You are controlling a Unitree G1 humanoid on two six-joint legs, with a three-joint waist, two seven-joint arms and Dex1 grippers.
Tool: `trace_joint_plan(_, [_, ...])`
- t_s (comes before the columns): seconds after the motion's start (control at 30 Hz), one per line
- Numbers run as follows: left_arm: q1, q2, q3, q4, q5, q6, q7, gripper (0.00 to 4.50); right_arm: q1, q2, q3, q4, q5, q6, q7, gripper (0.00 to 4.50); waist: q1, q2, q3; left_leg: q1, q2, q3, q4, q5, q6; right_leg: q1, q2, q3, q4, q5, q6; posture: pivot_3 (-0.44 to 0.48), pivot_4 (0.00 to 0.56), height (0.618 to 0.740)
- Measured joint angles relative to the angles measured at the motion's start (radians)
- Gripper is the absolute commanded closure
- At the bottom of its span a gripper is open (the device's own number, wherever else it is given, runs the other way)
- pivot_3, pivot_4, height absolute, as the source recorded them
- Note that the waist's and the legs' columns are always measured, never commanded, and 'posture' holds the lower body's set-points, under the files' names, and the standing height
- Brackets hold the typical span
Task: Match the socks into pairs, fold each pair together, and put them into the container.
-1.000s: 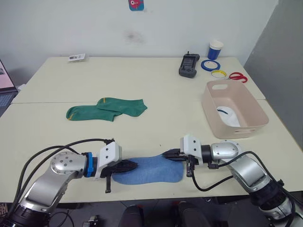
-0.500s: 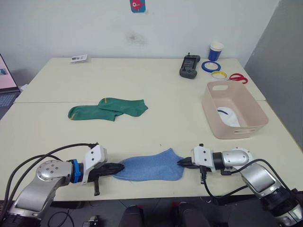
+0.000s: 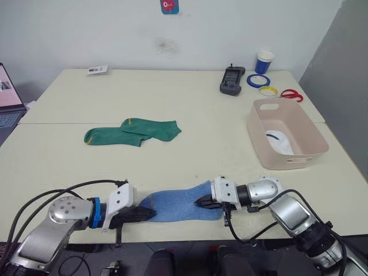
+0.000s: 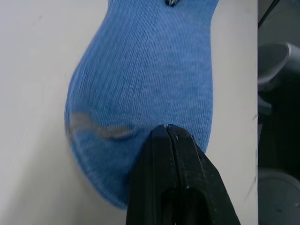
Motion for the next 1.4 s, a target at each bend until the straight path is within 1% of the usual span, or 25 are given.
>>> trace_joint_plan(0.1, [-0.002,0.002,0.001,0.017,0.014,-0.031,0.001,4.5,0.02,-0.042,-0.015,-0.002,0.002,-0.053,0.017,4.47,0.007,0.0,0.0,0.001,0.0,0.0,0.0,0.0,0.0,0.001,0.0,0.0,0.0,0.0,0.0,0.0,0.15,0.74])
trace_joint_plan(0.23, [0.007,0.001,0.016,0.013,-0.003,-0.021,0.002,4.5,0.07,-0.124,-0.072,-0.039,0.019,-0.077,0.048,4.47,0.012,0.0,0.0,0.001,0.0,0.0,0.0,0.0,0.0,0.001,0.0,0.0,0.0,0.0,0.0,0.0,0.15,0.74])
trace_joint_plan(0.3, [0.015,-0.001,0.031,0.007,-0.022,-0.002,0.002,4.5,0.099,-0.147,-0.104,-0.07,0.053,-0.034,0.057,4.47,0.012,0.0,0.0,0.001,0.0,0.0,0.0,0.0,0.0,0.001,0.0,-0.001,0.0,0.0,0.0,0.0,0.15,0.74])
trace_joint_plan(0.43, [-0.005,-0.009,0.041,-0.026,-0.059,0.025,0.004,4.5,0.122,-0.15,-0.179,-0.178,0.175,0.15,0.043,4.47,0.012,0.0,0.0,0.001,0.0,0.0,0.0,0.0,0.0,0.001,0.0,-0.001,0.001,0.0,0.0,0.0,0.15,0.74])
trace_joint_plan(0.53, [-0.034,-0.02,0.04,-0.04,-0.071,0.039,0.013,4.5,0.124,-0.148,-0.245,-0.263,0.265,0.291,0.003,3.87,0.012,0.0,0.0,0.001,0.0,-0.001,0.0,0.0,0.0,0.001,0.0,-0.001,0.001,0.0,0.0,0.0,0.15,0.74])
trace_joint_plan(0.6, [-0.062,-0.024,0.027,-0.035,-0.055,0.038,0.024,4.5,0.124,-0.145,-0.277,-0.282,0.306,0.39,-0.039,3.18,0.014,0.0,0.0,0.001,0.0,-0.001,0.0,0.0,0.0,0.001,0.0,-0.001,0.001,0.0,0.0,0.0,0.15,0.74])
trace_joint_plan(0.7, [-0.08,-0.024,-0.029,0.005,0.014,0.011,0.027,4.5,0.108,-0.136,-0.282,-0.272,0.309,0.515,-0.115,2.05,0.012,0.0,0.0,0.002,-0.001,0.0,0.0,0.0,0.0,0.001,0.0,0.001,0.001,0.0,0.0,0.0,0.15,0.74])
trace_joint_plan(0.87, [-0.108,-0.033,-0.074,0.068,0.062,-0.053,0.028,4.5,0.025,-0.093,-0.268,-0.251,0.314,0.687,-0.204,0.25,0.014,0.002,-0.002,0.002,-0.001,0.0,0.0,0.0,0.0,0.001,0.0,-0.001,0.001,0.0,0.0,0.0,0.15,0.74])
trace_joint_plan(0.9, [-0.111,-0.033,-0.079,0.077,0.069,-0.064,0.028,4.5,0.009,-0.086,-0.26,-0.243,0.313,0.725,-0.222,0.03,0.014,0.003,-0.003,0.002,0.0,0.0,0.0,0.0,0.0,0.001,0.0,-0.001,0.001,0.0,0.0,0.0,0.15,0.74])
trace_joint_plan(0.97, [-0.118,-0.033,-0.091,0.086,0.081,-0.086,0.027,4.5,-0.004,-0.068,-0.248,-0.224,0.315,0.795,-0.251,0.03,0.014,0.004,-0.005,0.002,0.0,0.0,0.0,0.0,0.0,0.002,0.0,0.0,0.001,0.0,0.0,0.0,0.15,0.74])
trace_joint_plan(1.07, [-0.121,-0.033,-0.104,0.103,0.087,-0.103,0.027,4.5,-0.039,-0.072,-0.245,-0.228,0.364,0.925,-0.252,0.03,0.014,0.009,-0.009,0.003,0.0,0.0,0.0,0.0,0.0,0.002,0.0,0.001,0.001,0.0,0.0,0.0,0.15,0.74])
trace_joint_plan(1.2, [-0.12,-0.034,-0.11,0.112,0.087,-0.116,0.033,4.5,-0.04,-0.098,-0.235,-0.268,0.405,1.005,-0.242,0.03,0.014,0.01,-0.016,0.003,0.0,-0.001,0.0,0.0,0.0,0.003,0.0,0.0,0.001,0.0,0.0,0.0,0.15,0.74])
trace_joint_plan(1.3, [-0.117,-0.034,-0.109,0.116,0.087,-0.12,0.041,4.5,-0.036,-0.081,-0.243,-0.278,0.452,1.078,-0.232,0.64,0.013,0.011,-0.021,0.004,-0.001,-0.001,-0.001,0.0,0.0,0.003,0.0,0.0,0.001,0.0,0.0,0.0,0.15,0.74])
trace_joint_plan(1.4, [-0.111,-0.035,-0.11,0.118,0.087,-0.121,0.044,4.5,-0.034,-0.025,-0.258,-0.265,0.492,1.145,-0.254,1.68,0.013,0.012,-0.022,0.005,0.0,-0.001,-0.001,0.0,0.0,0.003,0.001,0.0,0.001,0.0,0.0,0.0,0.15,0.74])
